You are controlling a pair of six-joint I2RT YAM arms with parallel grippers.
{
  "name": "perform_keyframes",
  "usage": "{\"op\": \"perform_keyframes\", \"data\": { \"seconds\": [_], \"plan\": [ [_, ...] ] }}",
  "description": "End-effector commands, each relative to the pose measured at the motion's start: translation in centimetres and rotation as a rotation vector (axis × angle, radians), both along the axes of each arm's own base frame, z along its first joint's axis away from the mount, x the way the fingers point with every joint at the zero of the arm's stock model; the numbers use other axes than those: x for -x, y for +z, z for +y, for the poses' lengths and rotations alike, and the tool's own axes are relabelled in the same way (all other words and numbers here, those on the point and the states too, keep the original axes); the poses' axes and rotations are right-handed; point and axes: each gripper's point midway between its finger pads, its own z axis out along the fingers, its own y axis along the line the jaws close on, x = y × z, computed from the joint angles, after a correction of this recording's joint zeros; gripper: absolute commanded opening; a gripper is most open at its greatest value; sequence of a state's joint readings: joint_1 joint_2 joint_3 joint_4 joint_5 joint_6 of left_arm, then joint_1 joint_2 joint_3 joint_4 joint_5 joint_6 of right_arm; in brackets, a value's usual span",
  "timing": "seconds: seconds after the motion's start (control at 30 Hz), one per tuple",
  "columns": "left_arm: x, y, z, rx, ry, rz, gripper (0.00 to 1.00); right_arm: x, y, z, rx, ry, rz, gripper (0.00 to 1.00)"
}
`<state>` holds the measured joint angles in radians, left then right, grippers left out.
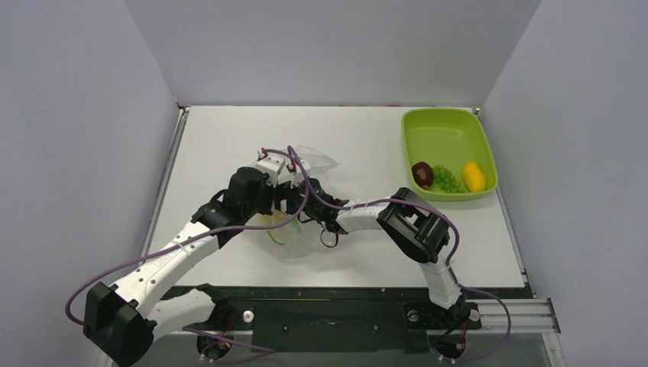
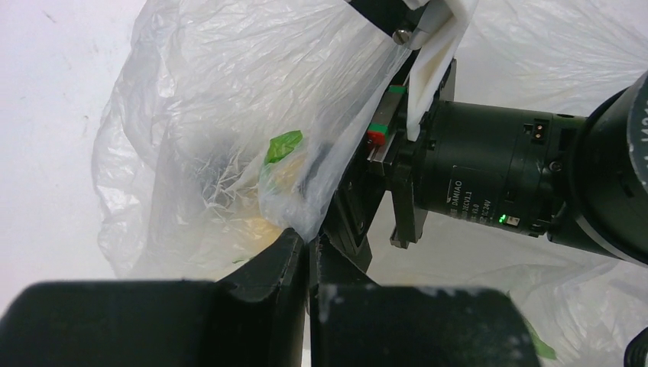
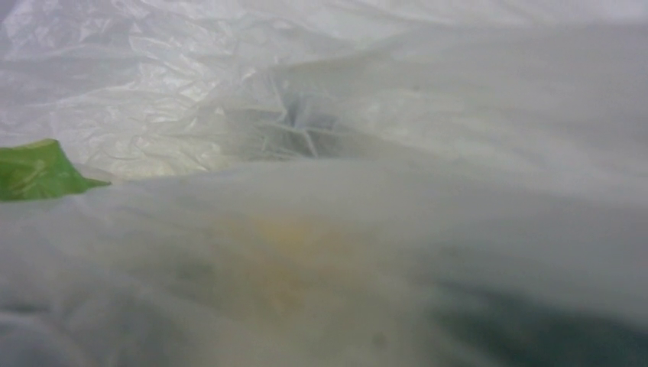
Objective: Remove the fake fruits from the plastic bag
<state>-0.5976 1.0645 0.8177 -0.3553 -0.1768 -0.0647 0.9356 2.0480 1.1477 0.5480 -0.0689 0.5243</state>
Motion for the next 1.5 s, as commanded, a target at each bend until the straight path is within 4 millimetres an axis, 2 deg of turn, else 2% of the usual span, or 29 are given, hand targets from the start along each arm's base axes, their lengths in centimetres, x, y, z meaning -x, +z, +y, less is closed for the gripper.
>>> {"op": "perform_keyframes", "data": {
  "seconds": [0.0,0.1,0.17,0.37,0.57,0.77,0.83,1.0,1.1,1.3,1.4,1.47],
  "plan": [
    [-0.1,2.7,-3.9,0.128,-0.129,-0.05,0.0,3.0,1.0,4.6,-0.039,0.161,-0.053,0.81],
    [-0.2,2.6,-3.9,0.125,-0.125,-0.049,0.0,3.5,0.1,6.1,-0.02,0.194,-0.046,0.81],
    [-0.2,2.6,-3.9,0.124,-0.125,-0.048,0.0,3.9,-1.6,6.5,0.021,0.194,-0.023,0.81],
    [-0.2,2.4,-3.8,0.119,-0.12,-0.045,0.0,3.8,-3.7,5.7,0.061,0.139,0.014,0.77],
    [-0.4,2.3,-3.7,0.11,-0.112,-0.043,0.0,4.2,-2.9,4.8,0.05,0.133,0.009,0.73],
    [-0.5,2.2,-3.6,0.1,-0.105,-0.042,0.0,3.0,-0.1,3.6,0.009,0.088,0.015,0.53],
    [-0.6,2.0,-3.3,0.09,-0.095,-0.039,0.0,2.9,2.0,2.9,-0.013,0.073,-0.003,0.46],
    [-1.0,1.8,-2.8,0.068,-0.066,-0.043,0.0,2.5,5.3,0.9,-0.056,0.021,-0.001,0.27],
    [-1.2,1.6,-2.4,0.05,-0.043,-0.044,0.0,2.6,7.6,-1.0,-0.095,-0.006,-0.006,0.17],
    [-1.8,1.2,-1.6,0.015,0.001,-0.055,0.0,1.8,10.7,-5.8,-0.156,-0.083,-0.01,0.08],
    [-2.0,1.1,-1.0,-0.006,0.031,-0.065,0.0,1.7,10.6,-7.7,-0.131,-0.11,-0.009,0.09],
    [-2.1,1.2,-0.7,-0.013,0.043,-0.075,0.0,1.8,11.5,-9.0,-0.127,-0.137,-0.026,0.12]
  ]
}}
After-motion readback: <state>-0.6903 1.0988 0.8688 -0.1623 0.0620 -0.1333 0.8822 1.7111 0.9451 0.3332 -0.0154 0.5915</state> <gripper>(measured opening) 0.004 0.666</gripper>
